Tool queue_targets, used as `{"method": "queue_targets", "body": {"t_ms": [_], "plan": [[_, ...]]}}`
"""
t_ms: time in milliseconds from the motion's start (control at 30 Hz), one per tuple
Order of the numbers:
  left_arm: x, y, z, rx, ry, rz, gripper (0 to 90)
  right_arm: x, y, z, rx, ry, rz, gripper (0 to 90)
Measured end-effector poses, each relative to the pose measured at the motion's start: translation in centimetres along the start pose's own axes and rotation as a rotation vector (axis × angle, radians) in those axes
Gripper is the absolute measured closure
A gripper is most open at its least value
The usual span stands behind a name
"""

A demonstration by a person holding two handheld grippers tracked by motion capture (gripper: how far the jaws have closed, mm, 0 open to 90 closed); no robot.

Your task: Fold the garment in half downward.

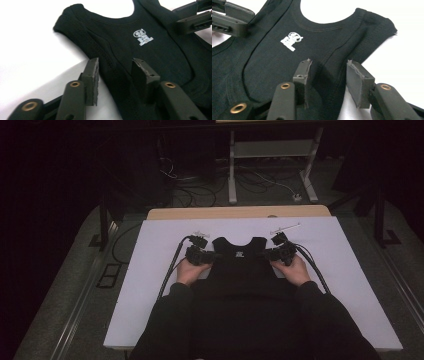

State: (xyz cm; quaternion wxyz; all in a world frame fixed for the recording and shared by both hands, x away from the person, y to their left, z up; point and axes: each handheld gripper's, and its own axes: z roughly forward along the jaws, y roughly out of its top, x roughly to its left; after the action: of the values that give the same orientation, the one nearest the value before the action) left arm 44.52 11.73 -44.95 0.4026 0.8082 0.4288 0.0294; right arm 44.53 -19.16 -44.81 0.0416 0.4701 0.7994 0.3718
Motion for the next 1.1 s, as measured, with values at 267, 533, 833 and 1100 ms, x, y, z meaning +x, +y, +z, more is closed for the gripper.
{"method": "queue_targets", "body": {"t_ms": [267,533,833,1100], "plan": [[-0.6,0.0,0.5,0.0,-0.011,-0.006,70.2,0.4,-0.1,0.1,0.027,0.019,-0.001,77.0],[-1.0,-0.1,0.9,0.014,-0.058,0.021,82.6,0.7,-0.1,0.1,0.038,0.054,0.016,82.9],[-1.0,0.1,0.4,0.01,-0.007,0.036,85.1,0.6,0.1,-0.8,0.013,0.083,0.032,83.2],[-1.2,0.5,-0.5,-0.019,0.0,0.042,85.0,1.0,0.5,-2.1,-0.022,0.081,0.009,83.2]]}}
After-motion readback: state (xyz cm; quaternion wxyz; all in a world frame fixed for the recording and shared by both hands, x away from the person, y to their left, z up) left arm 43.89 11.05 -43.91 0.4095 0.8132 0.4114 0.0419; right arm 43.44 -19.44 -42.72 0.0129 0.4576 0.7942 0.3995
